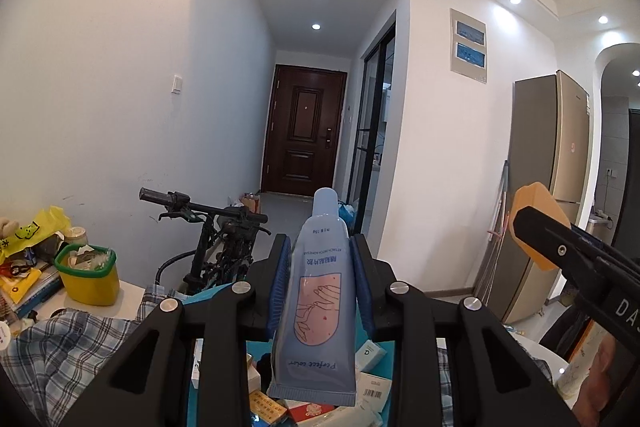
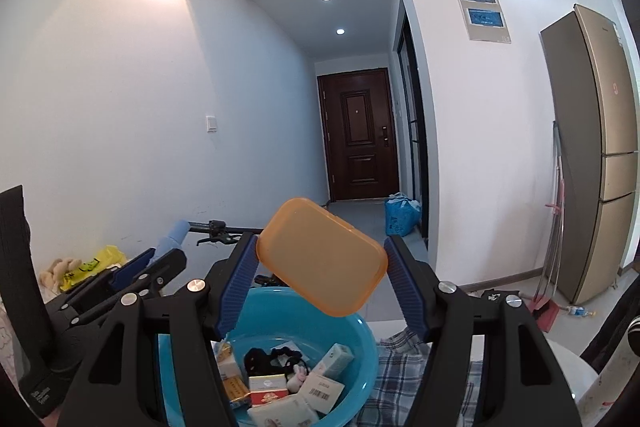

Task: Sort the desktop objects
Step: 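Carry the cleanser tube and orange soap box toward the turquoise basin with both grippers, then lower the tube with the left gripper while the right gripper lowers the soap box into the basin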

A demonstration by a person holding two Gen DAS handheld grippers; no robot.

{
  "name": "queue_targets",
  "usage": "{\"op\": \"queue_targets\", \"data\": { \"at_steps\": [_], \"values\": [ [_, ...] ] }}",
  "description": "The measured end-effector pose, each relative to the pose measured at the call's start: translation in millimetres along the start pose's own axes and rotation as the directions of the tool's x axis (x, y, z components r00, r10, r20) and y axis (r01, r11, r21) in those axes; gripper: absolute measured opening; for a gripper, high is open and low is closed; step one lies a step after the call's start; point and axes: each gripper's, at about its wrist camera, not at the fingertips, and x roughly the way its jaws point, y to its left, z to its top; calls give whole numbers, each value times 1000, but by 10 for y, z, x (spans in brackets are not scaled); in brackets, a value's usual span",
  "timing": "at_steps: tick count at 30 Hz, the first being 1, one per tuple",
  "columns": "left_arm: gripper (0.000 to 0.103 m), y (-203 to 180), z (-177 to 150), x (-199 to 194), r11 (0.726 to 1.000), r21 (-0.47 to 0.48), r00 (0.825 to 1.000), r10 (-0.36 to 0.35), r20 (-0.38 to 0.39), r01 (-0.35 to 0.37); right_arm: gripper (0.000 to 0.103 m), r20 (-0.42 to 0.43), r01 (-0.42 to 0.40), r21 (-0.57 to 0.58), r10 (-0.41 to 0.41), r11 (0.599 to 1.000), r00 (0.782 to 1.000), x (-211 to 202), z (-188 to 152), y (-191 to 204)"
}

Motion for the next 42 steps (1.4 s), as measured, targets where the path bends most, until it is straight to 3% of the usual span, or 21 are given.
{"op": "queue_targets", "data": {
  "at_steps": [5,11,15,18,23,26,29,34,39,42],
  "values": [
    [33,67,-169,173,1000,-1,1000,15,-16,-15,63,-14,17,34,-17,999,1000,206,-35,-172],
    [32,231,-277,346,997,-72,999,21,-48,-24,63,-4,22,19,-22,1000,1000,233,-64,-188],
    [33,288,-359,365,994,-73,996,85,-28,-87,63,-19,27,12,-27,1000,999,324,-147,-149],
    [32,353,-488,421,980,-135,990,141,-28,-143,63,-35,-8,25,9,1000,999,469,-244,-109],
    [32,165,-689,582,988,-43,988,149,-42,-151,63,-78,63,-69,-68,996,995,726,-452,19],
    [33,64,-812,677,991,-50,989,116,-90,-121,63,-82,41,-43,-44,998,996,708,-440,60],
    [33,-34,-850,687,992,-18,989,121,-90,-123,63,-58,-11,-79,6,997,998,634,-416,163],
    [33,-101,-859,616,990,-6,988,141,-55,-142,63,39,62,-173,-56,983,998,541,-439,263],
    [33,-211,-859,628,994,39,991,102,-88,-99,63,1,28,-171,-29,985,1000,594,-429,272],
    [33,-192,-860,663,994,31,987,104,-123,-101,63,-15,55,-205,-59,977,998,631,-443,286]
  ]
}}
